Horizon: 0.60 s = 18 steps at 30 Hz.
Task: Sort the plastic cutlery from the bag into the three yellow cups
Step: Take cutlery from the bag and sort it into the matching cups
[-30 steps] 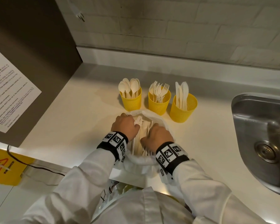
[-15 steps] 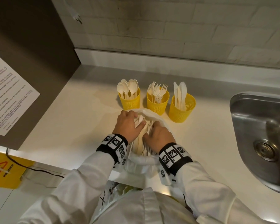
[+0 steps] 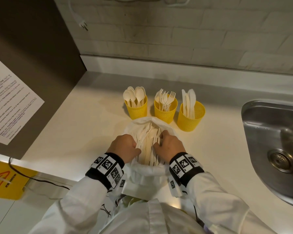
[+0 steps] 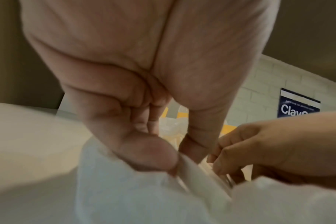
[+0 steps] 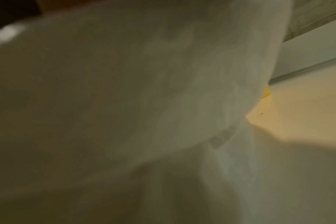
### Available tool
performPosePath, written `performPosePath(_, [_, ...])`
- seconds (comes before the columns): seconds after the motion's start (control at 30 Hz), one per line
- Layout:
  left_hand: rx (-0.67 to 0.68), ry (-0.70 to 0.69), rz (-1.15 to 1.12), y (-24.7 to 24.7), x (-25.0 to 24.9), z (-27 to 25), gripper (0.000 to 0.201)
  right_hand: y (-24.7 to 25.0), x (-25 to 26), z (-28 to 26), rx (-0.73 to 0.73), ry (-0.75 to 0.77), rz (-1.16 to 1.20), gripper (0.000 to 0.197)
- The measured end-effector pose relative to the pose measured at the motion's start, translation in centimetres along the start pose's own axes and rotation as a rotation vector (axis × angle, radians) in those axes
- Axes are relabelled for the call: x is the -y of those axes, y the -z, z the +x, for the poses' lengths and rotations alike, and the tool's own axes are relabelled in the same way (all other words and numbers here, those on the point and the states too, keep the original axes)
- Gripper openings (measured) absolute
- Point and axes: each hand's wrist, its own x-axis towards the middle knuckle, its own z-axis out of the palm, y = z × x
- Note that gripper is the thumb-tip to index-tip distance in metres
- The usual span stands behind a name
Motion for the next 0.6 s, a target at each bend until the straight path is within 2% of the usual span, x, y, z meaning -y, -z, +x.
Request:
performPosePath(0.07, [-0.04, -0.047, -0.021, 0.2, 0.0, 0.1, 0.014, 0.0, 0.0, 0.1, 0.0, 0.001, -0.008, 0.04])
performPosePath(0.17, [-0.024, -0.101, -0.011, 0.3, -0.6, 0.6, 0.016, 0.0, 0.0, 0.1, -0.002, -0.005, -0.003, 0.039])
performPosePath(0.37, [-0.112, -0.124, -0.06, 0.3, -2.5, 2.6, 0.01, 0.4, -0.4, -0.2, -0.01, -0.013, 0.004, 0.038])
performPosePath(0.43, [-0.127, -0.118, -0.018, -0.3, -3.0, 3.4, 0.023, 0.5, -0.5, -0.2, -0.017, -0.013, 0.001, 0.037])
performPosePath(0.53, [-0.125, -0.088, 0.067, -1.2, -3.6, 4.1, 0.054, 0.4, -0.4, -0.2, -0.013, -0.018, 0.007, 0.039])
performPosePath(0.6, [-0.11, -0.1, 0.157, -1.6, -3.9, 4.3, 0.054, 0.4, -0.4, -0.2, -0.011, -0.027, 0.01, 0.042])
